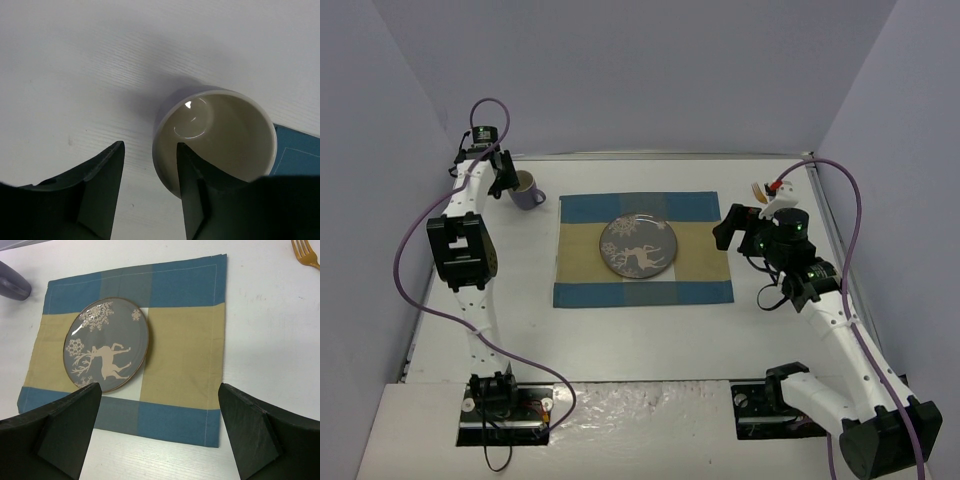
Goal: Set the dinner table for one person
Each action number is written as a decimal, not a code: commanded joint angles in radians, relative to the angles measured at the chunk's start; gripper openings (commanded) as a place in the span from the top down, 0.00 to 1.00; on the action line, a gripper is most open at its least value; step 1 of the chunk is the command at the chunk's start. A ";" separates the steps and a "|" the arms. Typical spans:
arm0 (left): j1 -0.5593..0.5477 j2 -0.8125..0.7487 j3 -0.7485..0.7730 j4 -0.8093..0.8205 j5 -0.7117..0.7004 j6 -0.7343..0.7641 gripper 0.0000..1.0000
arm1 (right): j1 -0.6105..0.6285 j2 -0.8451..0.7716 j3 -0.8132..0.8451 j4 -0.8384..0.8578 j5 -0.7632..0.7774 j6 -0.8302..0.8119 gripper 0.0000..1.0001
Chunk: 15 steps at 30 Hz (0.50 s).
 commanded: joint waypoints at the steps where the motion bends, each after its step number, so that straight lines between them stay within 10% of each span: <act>1: 0.012 -0.040 0.061 0.032 0.034 0.008 0.67 | 0.001 -0.002 -0.006 0.074 -0.016 -0.013 0.00; 7: 0.012 -0.047 0.054 0.041 0.068 0.018 0.98 | 0.001 0.003 -0.004 0.089 -0.011 -0.025 0.00; 15: 0.000 -0.210 -0.031 0.023 0.099 -0.051 1.00 | 0.019 0.039 0.008 0.180 -0.080 -0.038 0.02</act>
